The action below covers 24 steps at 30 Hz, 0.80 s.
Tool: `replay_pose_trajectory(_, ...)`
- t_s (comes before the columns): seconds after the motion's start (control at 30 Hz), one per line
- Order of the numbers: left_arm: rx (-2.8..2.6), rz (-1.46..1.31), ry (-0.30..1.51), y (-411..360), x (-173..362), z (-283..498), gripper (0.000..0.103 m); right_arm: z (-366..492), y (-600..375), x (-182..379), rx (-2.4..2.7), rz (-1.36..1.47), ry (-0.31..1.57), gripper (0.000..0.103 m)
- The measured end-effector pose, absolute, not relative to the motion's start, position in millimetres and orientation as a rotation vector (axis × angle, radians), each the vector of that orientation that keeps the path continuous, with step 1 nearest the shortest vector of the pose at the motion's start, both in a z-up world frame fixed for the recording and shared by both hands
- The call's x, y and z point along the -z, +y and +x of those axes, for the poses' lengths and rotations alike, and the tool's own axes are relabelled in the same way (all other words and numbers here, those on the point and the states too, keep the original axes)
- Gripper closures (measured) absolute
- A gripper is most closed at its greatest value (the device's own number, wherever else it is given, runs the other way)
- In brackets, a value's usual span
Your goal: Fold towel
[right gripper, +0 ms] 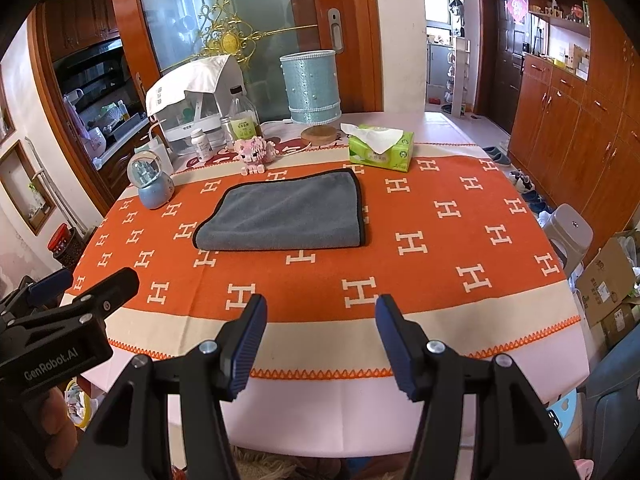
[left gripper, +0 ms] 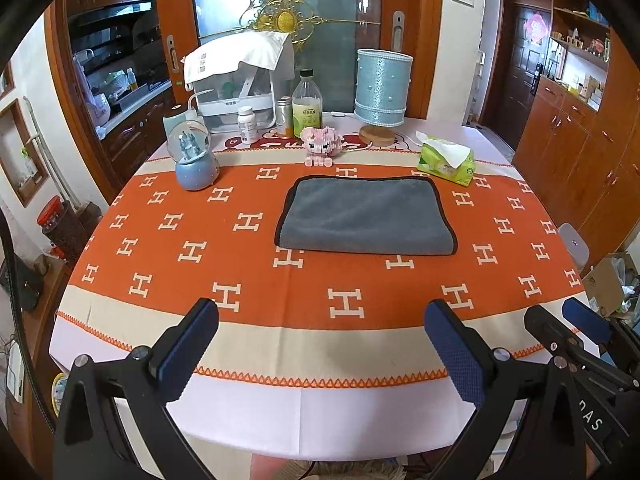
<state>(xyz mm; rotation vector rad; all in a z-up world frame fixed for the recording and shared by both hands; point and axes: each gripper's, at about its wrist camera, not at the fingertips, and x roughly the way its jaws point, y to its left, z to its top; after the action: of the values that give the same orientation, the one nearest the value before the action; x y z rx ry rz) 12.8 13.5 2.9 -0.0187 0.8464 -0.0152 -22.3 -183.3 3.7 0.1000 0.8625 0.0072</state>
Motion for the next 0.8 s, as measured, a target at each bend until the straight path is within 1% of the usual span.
replay_pose_trajectory(0.8, 0.017, -0.018, 0.850, 15.5, -0.4, 14.8, 0.001, -15.6, -179.5, 9.2, -0.003, 0.097, 0.880, 0.046)
